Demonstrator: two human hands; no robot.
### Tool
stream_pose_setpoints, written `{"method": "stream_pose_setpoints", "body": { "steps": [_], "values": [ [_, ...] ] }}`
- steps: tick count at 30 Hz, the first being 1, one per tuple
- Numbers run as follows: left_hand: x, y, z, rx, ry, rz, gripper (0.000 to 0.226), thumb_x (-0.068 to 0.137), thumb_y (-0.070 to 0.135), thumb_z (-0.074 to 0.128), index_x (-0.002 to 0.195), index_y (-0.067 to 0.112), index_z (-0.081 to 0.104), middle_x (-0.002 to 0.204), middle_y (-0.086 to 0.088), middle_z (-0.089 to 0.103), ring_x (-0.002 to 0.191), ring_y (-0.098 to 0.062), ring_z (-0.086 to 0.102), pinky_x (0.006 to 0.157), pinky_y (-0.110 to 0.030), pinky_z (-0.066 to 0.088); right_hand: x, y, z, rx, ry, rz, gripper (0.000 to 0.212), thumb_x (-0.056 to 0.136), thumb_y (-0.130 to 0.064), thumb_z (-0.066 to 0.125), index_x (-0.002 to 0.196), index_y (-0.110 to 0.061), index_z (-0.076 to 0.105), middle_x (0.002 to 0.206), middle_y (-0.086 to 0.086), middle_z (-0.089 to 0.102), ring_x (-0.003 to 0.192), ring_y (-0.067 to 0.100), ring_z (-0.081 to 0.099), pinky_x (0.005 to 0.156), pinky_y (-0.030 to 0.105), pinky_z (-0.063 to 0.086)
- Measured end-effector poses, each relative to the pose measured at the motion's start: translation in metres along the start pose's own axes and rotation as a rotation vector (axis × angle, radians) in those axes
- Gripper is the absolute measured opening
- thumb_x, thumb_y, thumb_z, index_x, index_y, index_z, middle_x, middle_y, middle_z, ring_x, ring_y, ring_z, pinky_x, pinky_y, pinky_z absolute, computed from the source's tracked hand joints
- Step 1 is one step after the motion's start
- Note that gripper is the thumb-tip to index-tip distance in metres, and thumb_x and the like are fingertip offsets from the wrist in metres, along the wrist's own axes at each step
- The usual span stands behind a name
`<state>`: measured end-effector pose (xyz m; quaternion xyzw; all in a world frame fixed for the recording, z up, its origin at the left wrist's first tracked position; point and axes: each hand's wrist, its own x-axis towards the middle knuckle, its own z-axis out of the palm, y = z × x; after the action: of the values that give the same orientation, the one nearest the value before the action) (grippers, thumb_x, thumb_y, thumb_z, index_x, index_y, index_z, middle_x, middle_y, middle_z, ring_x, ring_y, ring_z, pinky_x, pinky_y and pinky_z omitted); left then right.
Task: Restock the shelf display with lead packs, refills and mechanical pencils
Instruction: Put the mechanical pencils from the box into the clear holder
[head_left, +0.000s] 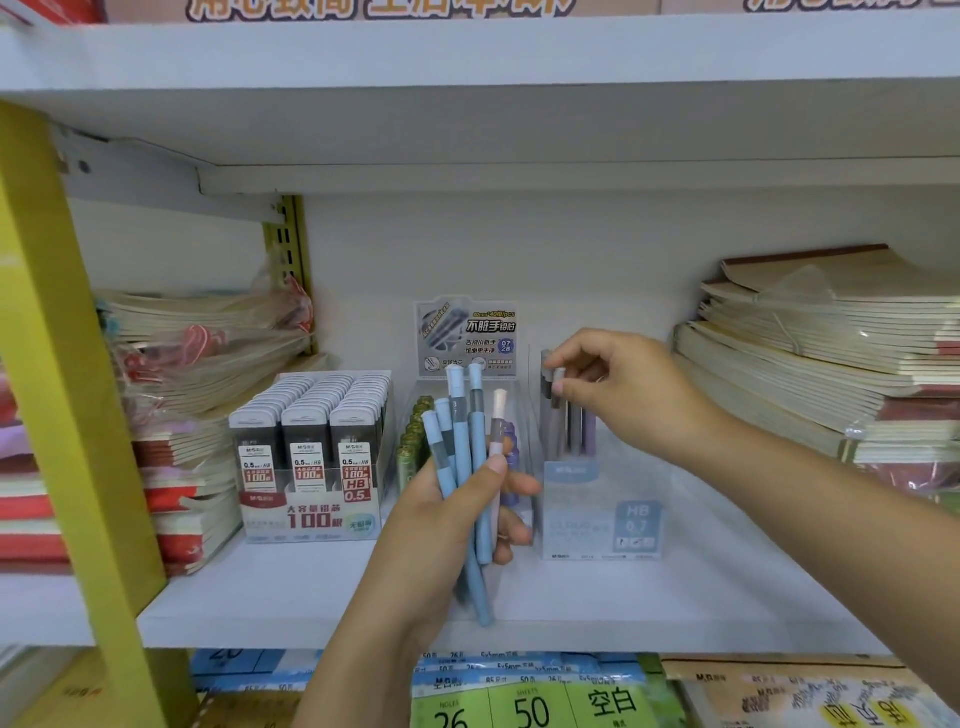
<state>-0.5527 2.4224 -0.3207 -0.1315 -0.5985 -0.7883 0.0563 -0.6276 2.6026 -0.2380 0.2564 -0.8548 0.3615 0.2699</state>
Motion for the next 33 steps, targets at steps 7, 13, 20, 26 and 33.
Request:
{"method": "stream_pose_setpoints", "body": {
  "steps": [7, 13, 20, 26, 33],
  "values": [
    [-0.003, 0.001, 0.004, 0.02, -0.011, 0.036, 0.04, 0.08, 0.04, 0.067, 0.111, 0.016, 0.069, 0.098, -0.008, 0.077, 0.073, -0.019, 0.073, 0.061, -0.025, 0.056, -0.02, -0.023, -0.009, -0.199, 0.124, -0.149, 0.018, 0.091, -0.031, 0.059, 0.106, -0.028, 0.07, 0.089, -0.01, 0.06, 0.088, 0.006, 0.049, 0.078, 0.013, 0.034],
    [-0.004, 0.0, 0.014, 0.029, -0.073, 0.082, 0.023, 0.082, 0.04, 0.066, 0.1, 0.029, 0.076, 0.1, -0.009, 0.077, 0.08, -0.024, 0.075, 0.066, -0.028, 0.06, -0.045, -0.051, -0.005, 0.281, -0.149, 0.067, 0.009, 0.085, -0.02, 0.07, 0.093, -0.02, 0.073, 0.086, -0.003, 0.072, 0.079, 0.003, 0.064, 0.069, 0.01, 0.047],
    [-0.001, 0.0, 0.005, -0.018, 0.011, 0.091, 0.023, 0.079, 0.037, 0.063, 0.096, 0.029, 0.077, 0.077, -0.005, 0.074, 0.049, -0.015, 0.057, 0.056, -0.029, 0.056, -0.019, -0.041, -0.046, 0.568, 0.334, 0.041, 0.013, 0.097, -0.012, 0.054, 0.087, -0.02, 0.058, 0.071, -0.001, 0.07, 0.062, 0.008, 0.064, 0.052, 0.019, 0.051],
    [0.001, -0.003, 0.008, -0.01, 0.035, 0.101, 0.016, 0.089, 0.035, 0.06, 0.086, 0.03, 0.075, 0.067, -0.003, 0.059, 0.044, -0.011, 0.039, 0.047, -0.02, 0.045, -0.008, -0.011, -0.029, 0.079, 0.083, -0.001, 0.018, 0.091, -0.015, 0.063, 0.085, -0.032, 0.061, 0.083, -0.002, 0.07, 0.076, 0.016, 0.069, 0.08, 0.043, 0.057],
    [0.003, -0.006, 0.006, 0.01, 0.024, 0.107, 0.02, 0.079, 0.046, 0.065, 0.077, 0.026, 0.068, 0.068, -0.003, 0.059, 0.045, -0.011, 0.039, 0.047, -0.022, 0.043, -0.004, 0.004, -0.013, 0.181, 0.044, 0.058, 0.018, 0.088, -0.015, 0.066, 0.08, -0.031, 0.064, 0.081, 0.004, 0.071, 0.078, 0.028, 0.069, 0.081, 0.052, 0.055]
  ]
}}
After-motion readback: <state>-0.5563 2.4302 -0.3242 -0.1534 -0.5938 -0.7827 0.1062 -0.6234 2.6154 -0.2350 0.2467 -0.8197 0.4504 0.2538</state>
